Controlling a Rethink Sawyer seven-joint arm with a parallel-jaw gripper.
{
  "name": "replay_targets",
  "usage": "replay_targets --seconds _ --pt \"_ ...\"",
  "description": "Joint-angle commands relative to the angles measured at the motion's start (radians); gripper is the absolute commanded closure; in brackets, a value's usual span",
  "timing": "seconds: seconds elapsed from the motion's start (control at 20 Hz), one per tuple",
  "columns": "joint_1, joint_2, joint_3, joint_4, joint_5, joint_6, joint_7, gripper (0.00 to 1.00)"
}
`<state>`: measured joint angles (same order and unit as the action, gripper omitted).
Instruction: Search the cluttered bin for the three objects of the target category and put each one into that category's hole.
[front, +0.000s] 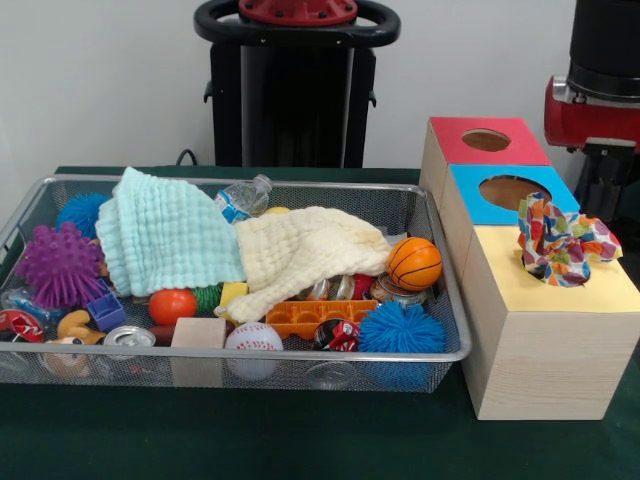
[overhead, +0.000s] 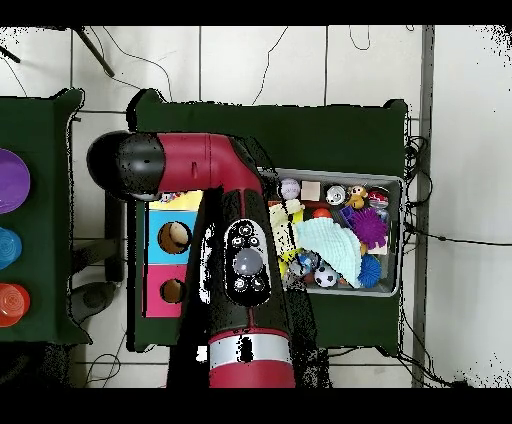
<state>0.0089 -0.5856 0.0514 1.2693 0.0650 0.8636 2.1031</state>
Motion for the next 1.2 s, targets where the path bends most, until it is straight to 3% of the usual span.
replay_targets --seconds 0.05,0.25,0.6,0.9,1.2 --pt "-0.007 0.074 -0.036 -0.018 0.006 0.028 0.204 1.0" --pt "0.004 0.065 -0.073 0.015 -0.032 -0.034 0.185 1.0" --pt "-0.012 0.02 -0.07 0.116 -0.037 -0.11 0.122 1.0" --pt "0.029 0.025 -0.099 0.112 -0.017 -0.102 0.184 1.0" --pt "0.012 0.031 -0.088 0.126 -0.019 -0.127 0.13 1.0"
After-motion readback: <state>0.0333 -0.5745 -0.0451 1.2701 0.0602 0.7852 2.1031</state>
